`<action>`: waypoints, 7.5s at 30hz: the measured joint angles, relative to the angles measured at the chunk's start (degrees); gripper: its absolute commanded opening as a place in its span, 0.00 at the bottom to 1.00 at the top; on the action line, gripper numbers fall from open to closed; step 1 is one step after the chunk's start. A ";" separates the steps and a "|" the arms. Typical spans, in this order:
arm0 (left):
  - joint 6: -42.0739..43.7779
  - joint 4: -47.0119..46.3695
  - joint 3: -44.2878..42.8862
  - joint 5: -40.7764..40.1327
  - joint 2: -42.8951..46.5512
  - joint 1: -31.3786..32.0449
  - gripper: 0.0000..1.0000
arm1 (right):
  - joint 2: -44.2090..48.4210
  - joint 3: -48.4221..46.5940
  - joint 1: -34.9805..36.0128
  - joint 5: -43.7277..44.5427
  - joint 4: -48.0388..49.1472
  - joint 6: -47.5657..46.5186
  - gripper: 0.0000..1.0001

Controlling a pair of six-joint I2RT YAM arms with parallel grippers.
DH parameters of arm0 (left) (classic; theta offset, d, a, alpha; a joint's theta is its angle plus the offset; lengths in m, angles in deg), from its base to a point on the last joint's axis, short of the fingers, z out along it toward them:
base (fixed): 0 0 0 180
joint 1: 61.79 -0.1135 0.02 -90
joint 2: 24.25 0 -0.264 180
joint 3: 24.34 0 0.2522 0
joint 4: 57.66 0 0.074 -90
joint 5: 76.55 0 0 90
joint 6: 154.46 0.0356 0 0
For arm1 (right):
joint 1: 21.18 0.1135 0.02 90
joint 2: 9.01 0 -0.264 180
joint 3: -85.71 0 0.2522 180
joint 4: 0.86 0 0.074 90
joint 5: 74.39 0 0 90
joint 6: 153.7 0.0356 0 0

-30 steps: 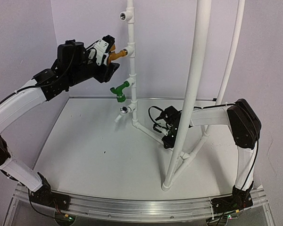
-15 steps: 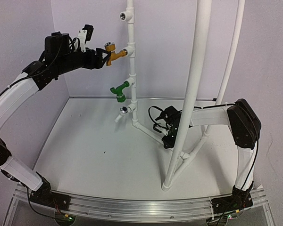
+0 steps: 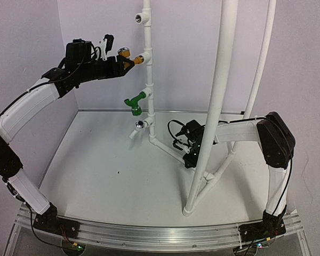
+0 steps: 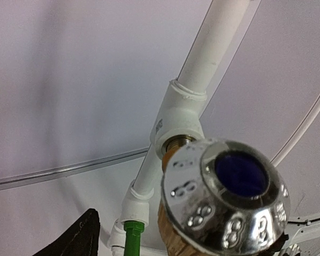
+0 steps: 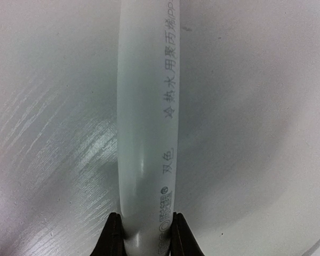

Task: Install the water faucets

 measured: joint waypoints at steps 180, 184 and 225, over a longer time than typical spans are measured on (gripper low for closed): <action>-40.66 -3.54 -0.59 -7.77 -0.07 -4.19 0.00 | -3.30 -3.89 2.71 4.62 1.94 4.89 0.00; -45.63 -6.48 1.15 -5.40 -0.10 -3.46 0.00 | -3.33 -3.92 2.71 4.64 1.93 5.05 0.00; -58.60 -18.26 7.41 -1.01 -0.56 -1.54 0.00 | -4.68 -6.16 3.78 5.21 0.87 7.24 0.00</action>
